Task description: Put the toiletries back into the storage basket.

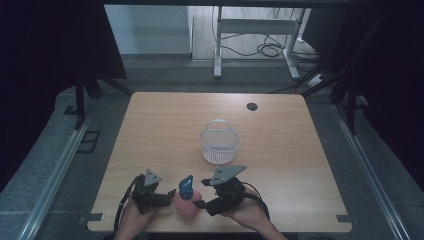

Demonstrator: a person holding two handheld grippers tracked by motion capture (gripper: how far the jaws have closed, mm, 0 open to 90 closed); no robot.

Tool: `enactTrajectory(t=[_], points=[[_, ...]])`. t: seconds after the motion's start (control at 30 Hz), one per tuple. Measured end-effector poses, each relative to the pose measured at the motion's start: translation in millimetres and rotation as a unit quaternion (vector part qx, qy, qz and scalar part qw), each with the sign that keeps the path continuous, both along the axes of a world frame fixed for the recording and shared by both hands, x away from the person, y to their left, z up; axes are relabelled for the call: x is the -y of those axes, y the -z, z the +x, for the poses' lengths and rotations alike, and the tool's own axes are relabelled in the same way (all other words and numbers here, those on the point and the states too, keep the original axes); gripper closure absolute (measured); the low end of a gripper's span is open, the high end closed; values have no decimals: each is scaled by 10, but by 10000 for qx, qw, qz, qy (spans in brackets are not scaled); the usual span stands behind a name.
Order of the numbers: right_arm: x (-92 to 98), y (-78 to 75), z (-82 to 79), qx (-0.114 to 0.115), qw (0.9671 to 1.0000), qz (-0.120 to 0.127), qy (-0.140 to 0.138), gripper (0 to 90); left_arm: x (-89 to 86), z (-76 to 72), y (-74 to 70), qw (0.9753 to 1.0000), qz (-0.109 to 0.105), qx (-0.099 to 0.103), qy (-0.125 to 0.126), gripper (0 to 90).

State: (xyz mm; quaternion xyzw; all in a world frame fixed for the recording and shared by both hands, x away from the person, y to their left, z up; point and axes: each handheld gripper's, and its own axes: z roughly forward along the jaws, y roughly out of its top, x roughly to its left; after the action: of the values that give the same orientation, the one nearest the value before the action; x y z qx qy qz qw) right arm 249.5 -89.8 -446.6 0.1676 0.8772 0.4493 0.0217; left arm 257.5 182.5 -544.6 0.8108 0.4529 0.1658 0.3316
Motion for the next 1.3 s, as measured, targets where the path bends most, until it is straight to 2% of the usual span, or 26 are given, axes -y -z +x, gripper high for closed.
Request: enactTrajectory(t=[0.3,0.57,0.8,0.93,1.3], points=[[-154,-42,6,17,9999,14,-171,404,0,0,0,10000,2,0,-2,113],[-302,-62,27,116,9995,-28,-280,436,0,0,0,10000,2,0,0,113],[-420,-34,27,298,9988,-210,-328,501,-1,0,0,10000,5,0,0,114],[-406,-32,26,377,9989,-152,-250,523,-2,0,-1,10000,12,-2,4,113],[-325,-123,67,335,9991,-206,-155,525,-2,0,-2,10000,16,-8,7,113]])
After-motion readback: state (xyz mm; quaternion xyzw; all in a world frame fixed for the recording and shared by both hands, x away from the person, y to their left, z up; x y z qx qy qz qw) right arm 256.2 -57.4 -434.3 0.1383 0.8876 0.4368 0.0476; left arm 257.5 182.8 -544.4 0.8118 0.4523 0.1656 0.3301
